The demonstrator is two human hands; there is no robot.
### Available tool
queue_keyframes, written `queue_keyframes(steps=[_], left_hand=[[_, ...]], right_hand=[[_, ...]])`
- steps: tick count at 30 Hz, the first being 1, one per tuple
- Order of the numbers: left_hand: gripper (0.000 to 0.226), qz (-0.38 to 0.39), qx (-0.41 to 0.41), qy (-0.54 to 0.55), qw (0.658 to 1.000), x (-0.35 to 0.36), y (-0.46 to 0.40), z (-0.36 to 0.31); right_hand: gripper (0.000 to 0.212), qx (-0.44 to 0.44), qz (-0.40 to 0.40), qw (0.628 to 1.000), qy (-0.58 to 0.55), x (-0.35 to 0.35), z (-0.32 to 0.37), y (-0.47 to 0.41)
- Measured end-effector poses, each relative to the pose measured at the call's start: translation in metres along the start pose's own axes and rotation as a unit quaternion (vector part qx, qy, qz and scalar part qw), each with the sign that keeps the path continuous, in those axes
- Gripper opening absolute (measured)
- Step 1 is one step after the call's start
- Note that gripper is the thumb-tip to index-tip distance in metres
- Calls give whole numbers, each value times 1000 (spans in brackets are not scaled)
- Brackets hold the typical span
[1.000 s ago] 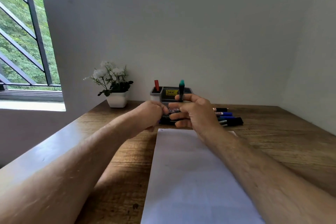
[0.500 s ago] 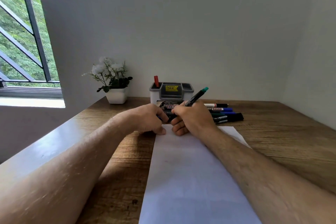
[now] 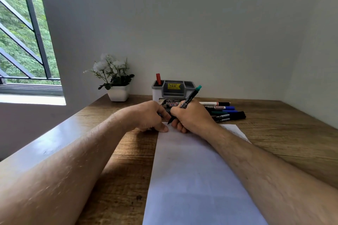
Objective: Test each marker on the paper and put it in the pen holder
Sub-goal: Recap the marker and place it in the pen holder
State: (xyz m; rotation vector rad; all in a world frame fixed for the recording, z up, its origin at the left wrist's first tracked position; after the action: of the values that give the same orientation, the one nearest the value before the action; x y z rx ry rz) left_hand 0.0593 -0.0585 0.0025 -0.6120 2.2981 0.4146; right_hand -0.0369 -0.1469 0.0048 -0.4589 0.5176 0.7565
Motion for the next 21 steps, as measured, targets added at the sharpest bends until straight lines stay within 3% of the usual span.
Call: queue_keyframes(steps=[21], left_hand=[[33,4,7,13,1000,1,-5,3]], right_hand=[[24,-5,2,999,37,1,-3,-6]])
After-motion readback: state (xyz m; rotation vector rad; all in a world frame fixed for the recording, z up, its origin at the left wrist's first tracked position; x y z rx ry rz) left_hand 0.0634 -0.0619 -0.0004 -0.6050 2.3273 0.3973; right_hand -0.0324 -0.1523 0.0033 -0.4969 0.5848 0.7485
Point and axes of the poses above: each hand's wrist, its own y-axis away from the middle knuckle, its own x-axis out of the palm, z = x × y, the point moved 7 cm from there along -y, towards the middle knuckle, and after that the axes turned 7 degrees about y, right-handed, at the moved point
